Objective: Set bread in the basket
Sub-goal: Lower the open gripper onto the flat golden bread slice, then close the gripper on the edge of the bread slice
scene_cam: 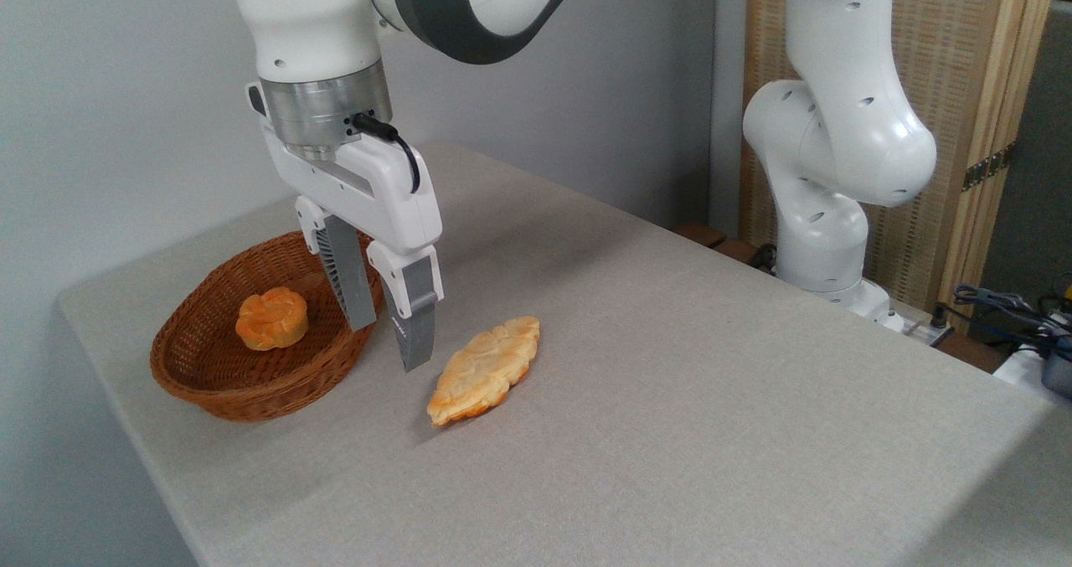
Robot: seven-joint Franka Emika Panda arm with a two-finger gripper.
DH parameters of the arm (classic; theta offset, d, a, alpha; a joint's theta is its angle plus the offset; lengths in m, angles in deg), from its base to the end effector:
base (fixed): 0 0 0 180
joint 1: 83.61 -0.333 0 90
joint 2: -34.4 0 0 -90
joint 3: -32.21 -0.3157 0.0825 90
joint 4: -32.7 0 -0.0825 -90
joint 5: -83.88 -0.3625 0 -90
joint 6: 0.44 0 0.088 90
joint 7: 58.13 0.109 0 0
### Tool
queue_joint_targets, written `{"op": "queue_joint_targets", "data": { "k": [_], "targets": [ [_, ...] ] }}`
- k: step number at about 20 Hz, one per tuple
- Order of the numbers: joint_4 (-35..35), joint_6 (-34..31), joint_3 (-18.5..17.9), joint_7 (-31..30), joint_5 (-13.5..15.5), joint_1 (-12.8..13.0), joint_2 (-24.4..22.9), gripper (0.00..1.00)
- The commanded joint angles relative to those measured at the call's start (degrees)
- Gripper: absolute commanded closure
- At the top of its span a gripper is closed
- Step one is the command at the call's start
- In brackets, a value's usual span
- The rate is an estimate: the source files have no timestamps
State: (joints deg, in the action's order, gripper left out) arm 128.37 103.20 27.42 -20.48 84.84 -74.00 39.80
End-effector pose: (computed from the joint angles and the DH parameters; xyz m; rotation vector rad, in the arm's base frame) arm 0.5739 -0.0517 0.5461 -2.9250 1.1315 -0.0718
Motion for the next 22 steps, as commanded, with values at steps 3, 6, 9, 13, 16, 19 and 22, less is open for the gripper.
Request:
{"op": "queue_joint_targets", "data": {
  "k": [3,6,9,13,16,19,22],
  "targets": [
    [0.1,-0.9,-0.8,0.8,1.1,0.6,-0.5,0.0],
    [0.1,-0.9,-0.8,0.8,1.1,0.6,-0.4,0.0],
    [0.4,-0.9,-0.8,0.9,1.1,0.6,-0.2,0.0],
    [3.5,-0.9,-0.1,0.9,1.1,1.1,-0.6,0.0],
    [8.0,-0.6,1.0,0.8,1.1,1.3,-1.6,0.0],
    [13.2,-0.1,1.2,0.1,1.2,1.3,-3.1,0.0],
    [15.8,0.1,1.3,-4.6,3.7,1.3,-3.1,0.0]
  ]
}}
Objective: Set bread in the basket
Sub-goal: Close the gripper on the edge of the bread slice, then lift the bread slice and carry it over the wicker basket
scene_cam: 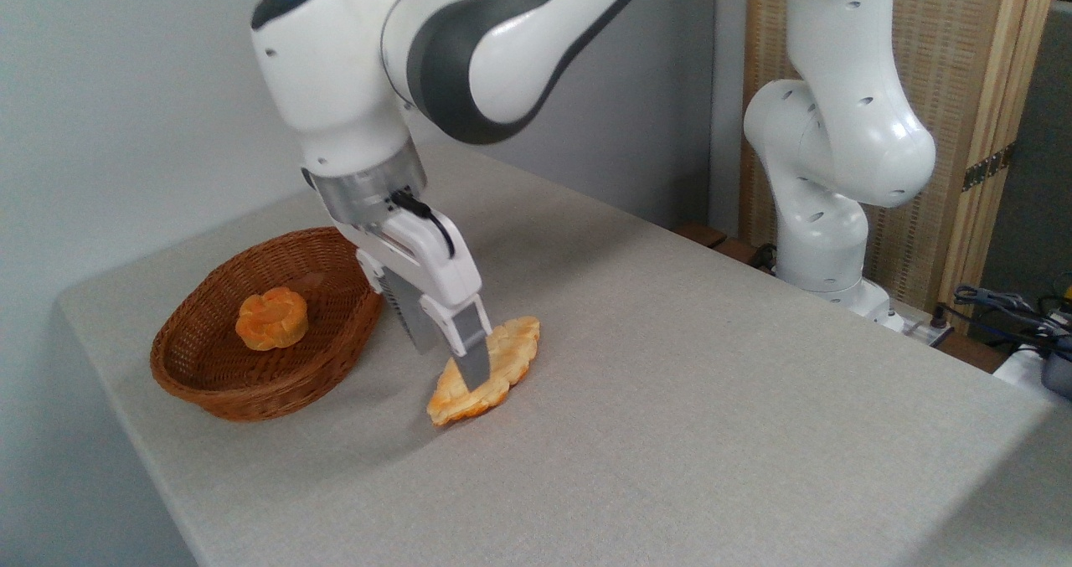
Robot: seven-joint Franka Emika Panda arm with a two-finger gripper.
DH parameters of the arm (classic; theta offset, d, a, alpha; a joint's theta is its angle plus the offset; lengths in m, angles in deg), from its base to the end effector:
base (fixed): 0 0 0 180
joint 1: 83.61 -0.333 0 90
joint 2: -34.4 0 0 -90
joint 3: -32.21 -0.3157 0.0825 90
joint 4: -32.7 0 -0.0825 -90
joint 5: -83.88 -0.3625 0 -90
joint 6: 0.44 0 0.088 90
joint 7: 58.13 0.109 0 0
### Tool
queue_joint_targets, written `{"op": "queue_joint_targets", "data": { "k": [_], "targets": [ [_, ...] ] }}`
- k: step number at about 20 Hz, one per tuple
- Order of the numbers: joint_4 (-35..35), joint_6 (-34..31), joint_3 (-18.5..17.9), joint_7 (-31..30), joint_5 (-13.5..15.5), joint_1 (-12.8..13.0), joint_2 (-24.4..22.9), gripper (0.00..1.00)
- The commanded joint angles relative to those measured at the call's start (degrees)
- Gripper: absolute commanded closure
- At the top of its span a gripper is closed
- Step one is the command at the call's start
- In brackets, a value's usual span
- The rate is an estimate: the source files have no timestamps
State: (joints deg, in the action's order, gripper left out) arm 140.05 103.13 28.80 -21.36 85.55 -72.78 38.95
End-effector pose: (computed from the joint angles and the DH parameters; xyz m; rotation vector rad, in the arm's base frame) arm 0.5407 -0.0736 0.4620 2.8549 -1.1439 -0.2074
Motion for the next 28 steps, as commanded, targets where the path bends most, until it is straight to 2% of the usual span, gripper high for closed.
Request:
{"op": "queue_joint_targets", "data": {
  "k": [1,11,12,14,15,16,24,28],
  "targets": [
    [4.6,0.2,-0.1,-4.2,3.6,0.1,-2.1,0.0],
    [5.9,0.3,0.1,-4.4,3.9,1.8,0.6,0.0],
    [5.9,0.2,0.0,-4.4,4.0,1.8,0.6,0.05],
    [5.9,0.2,0.0,-4.3,4.0,1.8,0.6,0.39],
    [5.9,0.2,0.0,-4.2,4.0,1.8,0.6,0.5],
    [5.9,0.2,0.0,-4.1,4.0,1.8,0.6,0.55],
    [5.4,0.0,0.1,-3.9,4.1,1.8,0.4,0.55],
    [1.6,-0.7,0.7,-3.8,4.1,1.8,-0.4,0.54]
  ]
}}
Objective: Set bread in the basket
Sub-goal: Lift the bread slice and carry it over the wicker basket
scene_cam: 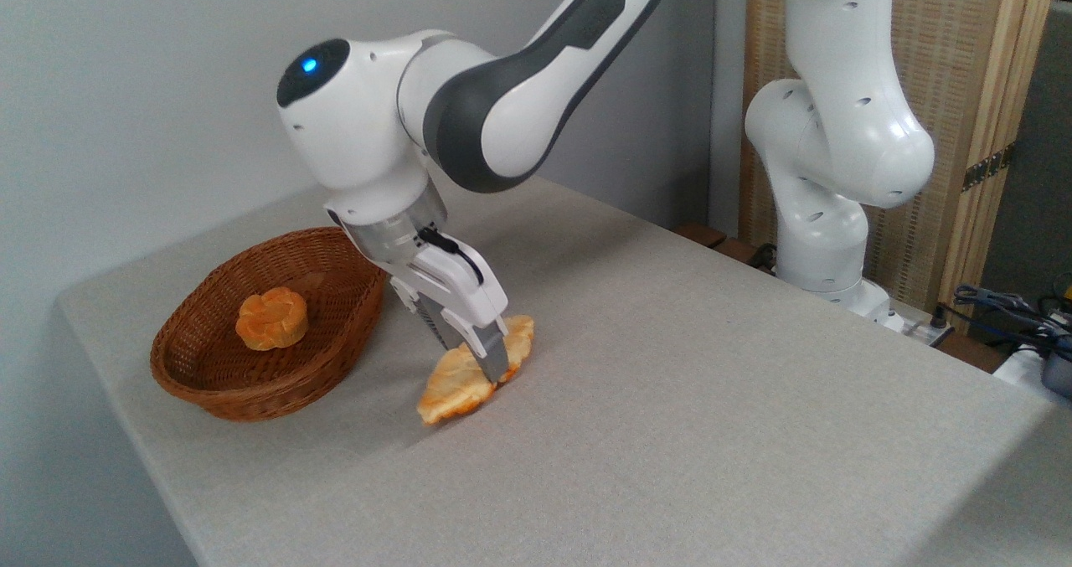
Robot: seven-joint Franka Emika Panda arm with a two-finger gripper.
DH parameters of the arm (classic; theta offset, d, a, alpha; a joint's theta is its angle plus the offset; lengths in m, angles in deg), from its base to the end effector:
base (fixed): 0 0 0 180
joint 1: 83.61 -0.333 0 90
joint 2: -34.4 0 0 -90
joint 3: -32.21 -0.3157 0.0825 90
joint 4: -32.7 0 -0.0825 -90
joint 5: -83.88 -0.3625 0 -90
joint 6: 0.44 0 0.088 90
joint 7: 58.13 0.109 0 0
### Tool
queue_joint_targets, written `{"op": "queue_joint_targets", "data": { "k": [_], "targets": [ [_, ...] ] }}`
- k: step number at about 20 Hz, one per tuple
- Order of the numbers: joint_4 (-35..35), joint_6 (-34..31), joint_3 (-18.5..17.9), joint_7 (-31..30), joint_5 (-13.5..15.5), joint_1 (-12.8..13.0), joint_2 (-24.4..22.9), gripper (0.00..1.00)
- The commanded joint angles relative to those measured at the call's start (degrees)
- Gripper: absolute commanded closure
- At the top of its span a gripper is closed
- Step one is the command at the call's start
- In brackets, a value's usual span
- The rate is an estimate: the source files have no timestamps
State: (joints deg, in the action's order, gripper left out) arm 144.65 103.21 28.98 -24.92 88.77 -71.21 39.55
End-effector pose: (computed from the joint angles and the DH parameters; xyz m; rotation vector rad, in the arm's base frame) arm 0.5231 -0.0924 0.4222 2.8154 -1.0427 -0.3223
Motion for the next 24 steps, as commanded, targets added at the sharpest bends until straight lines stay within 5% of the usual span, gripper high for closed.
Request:
{"op": "queue_joint_targets", "data": {
  "k": [1,4,8,13,14,15,18,24],
  "targets": [
    [-4.4,-0.9,0.8,-0.4,1.2,0.3,-1.0,0.54],
    [-10.2,-0.8,2.0,-1.0,7.2,0.3,-0.9,0.54],
    [-15.8,0.5,6.6,-0.7,10.1,0.3,0.7,0.51],
    [-16.7,11.9,14.5,-0.7,9.8,0.3,3.8,0.46],
    [-16.7,13.5,15.9,-0.3,9.4,0.3,4.4,0.4],
    [-16.7,14.2,16.8,-0.3,9.1,0.3,4.8,0.22],
    [-16.7,14.6,18.4,-0.7,7.8,0.8,6.5,0.0],
    [-16.2,14.8,18.4,-0.7,5.8,2.6,9.7,0.0]
  ]
}}
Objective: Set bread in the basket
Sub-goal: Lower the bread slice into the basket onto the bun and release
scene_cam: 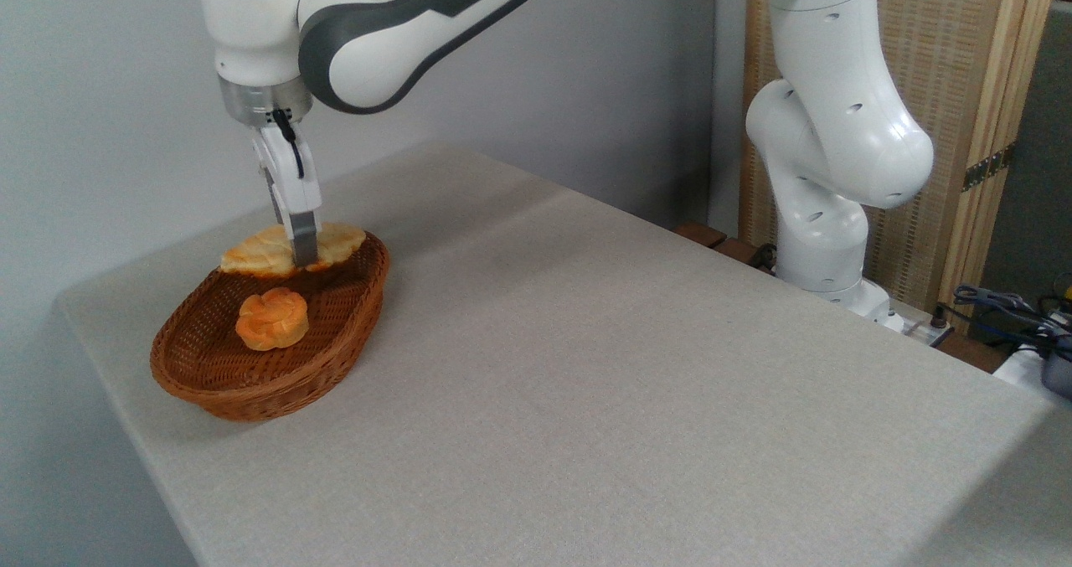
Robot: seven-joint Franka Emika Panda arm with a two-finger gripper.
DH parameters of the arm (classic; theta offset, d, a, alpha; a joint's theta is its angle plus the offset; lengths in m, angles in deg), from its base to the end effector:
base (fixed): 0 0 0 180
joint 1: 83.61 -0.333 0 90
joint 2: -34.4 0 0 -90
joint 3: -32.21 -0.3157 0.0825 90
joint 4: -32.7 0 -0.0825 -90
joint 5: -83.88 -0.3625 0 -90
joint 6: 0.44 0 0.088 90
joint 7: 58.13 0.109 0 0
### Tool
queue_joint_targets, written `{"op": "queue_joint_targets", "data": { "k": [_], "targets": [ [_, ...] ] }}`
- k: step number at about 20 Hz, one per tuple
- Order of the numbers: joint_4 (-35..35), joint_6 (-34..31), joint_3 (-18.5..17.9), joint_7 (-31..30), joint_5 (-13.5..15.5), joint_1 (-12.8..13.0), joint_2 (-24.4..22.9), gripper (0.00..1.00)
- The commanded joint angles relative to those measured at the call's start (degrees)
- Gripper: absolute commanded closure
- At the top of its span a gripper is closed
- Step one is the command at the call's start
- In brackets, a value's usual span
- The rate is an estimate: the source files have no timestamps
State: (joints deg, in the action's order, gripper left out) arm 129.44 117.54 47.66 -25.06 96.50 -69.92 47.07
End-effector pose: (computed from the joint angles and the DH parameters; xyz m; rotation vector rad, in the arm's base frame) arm 0.5434 -0.3016 0.4921 2.5347 -1.3623 0.2375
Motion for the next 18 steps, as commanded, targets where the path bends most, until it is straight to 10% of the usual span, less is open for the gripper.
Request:
{"op": "queue_joint_targets", "data": {
  "k": [1,13,18],
  "targets": [
    [-0.9,0.5,-0.3,-0.6,-2.0,1.9,2.8,0.0],
    [-1.2,0.0,-1.5,-0.6,-3.1,1.2,1.9,0.0],
    [-1.6,-6.1,-7.8,-0.6,-5.4,1.2,-3.3,0.0]
  ]
}}
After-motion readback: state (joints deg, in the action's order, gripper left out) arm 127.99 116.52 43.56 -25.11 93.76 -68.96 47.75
